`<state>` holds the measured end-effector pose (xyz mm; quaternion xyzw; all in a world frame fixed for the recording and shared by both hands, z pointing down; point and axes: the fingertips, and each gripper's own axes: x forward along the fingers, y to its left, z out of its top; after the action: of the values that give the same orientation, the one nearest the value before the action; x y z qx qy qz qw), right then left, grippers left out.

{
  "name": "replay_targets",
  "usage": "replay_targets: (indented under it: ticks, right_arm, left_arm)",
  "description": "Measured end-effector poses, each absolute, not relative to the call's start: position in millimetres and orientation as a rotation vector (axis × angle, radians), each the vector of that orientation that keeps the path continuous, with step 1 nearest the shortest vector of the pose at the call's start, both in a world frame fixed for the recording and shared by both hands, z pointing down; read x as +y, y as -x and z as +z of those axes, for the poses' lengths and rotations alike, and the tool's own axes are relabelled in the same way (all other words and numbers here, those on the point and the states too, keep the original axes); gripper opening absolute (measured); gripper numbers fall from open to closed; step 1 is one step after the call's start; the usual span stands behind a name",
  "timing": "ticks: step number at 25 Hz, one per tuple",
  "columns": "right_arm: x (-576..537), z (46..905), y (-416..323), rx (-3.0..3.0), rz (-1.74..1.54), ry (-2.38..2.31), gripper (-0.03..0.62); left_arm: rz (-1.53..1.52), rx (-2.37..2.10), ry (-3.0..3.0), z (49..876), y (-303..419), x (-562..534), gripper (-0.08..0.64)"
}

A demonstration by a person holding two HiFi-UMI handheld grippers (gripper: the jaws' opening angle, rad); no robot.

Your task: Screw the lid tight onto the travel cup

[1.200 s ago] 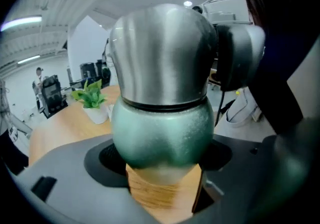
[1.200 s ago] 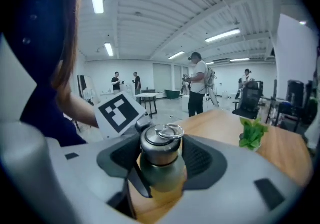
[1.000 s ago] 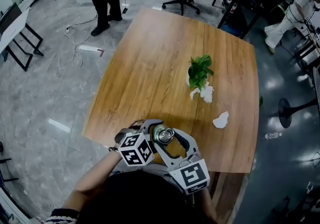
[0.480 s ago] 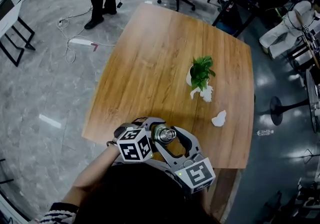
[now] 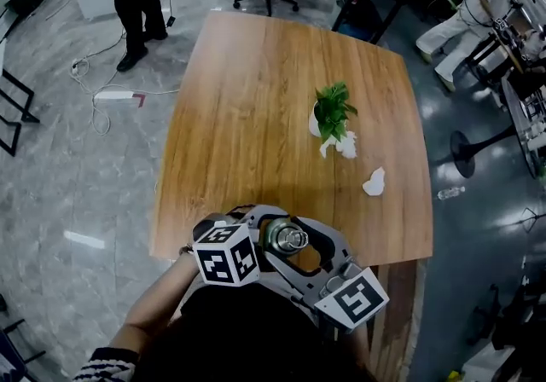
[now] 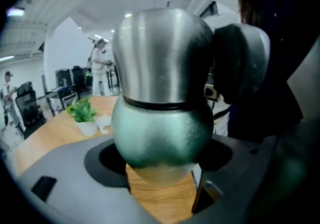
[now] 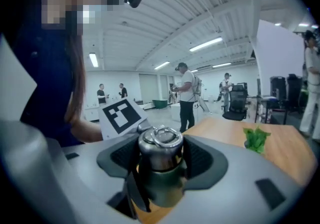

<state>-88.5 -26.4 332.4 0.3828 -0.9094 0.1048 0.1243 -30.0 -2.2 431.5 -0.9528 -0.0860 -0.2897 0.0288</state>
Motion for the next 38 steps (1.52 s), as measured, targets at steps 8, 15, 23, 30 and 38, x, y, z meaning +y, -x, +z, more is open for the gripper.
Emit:
replay_targets:
  ticks: [8,15,23,30,38]
  right_arm:
    - [-28.6,324.4,96.9,-2.633,0.145,-1.236,0.259]
    - [-23.4,315.1,93.9,-2.718,0.180,-1.064,0.258]
    - [-31.8,319.0,84.0,-2.721,0.095,-0.998,0.259]
    - [-34.5,313.3,76.8,-2.769,0.162,-1.018,0.258]
    - [-41.0,327.8,78.3,-2.713,0.214,-1.173,0.256]
  left_arm:
    - [-0.883,-0.075,2.968,424.0,35.8,-10.2,0.383]
    - [-0.856,-0.057,2.960,416.9,33.5,-10.4,0.383]
    - [-0.920,0.249,2.905,423.3,29.2,-35.7,0.383]
    - [-0.904,0.365,2.939,415.9,26.6,-42.1,0.383]
    - [-0.958,0.558,2.901,428.2,38.5,-57.7,0.383]
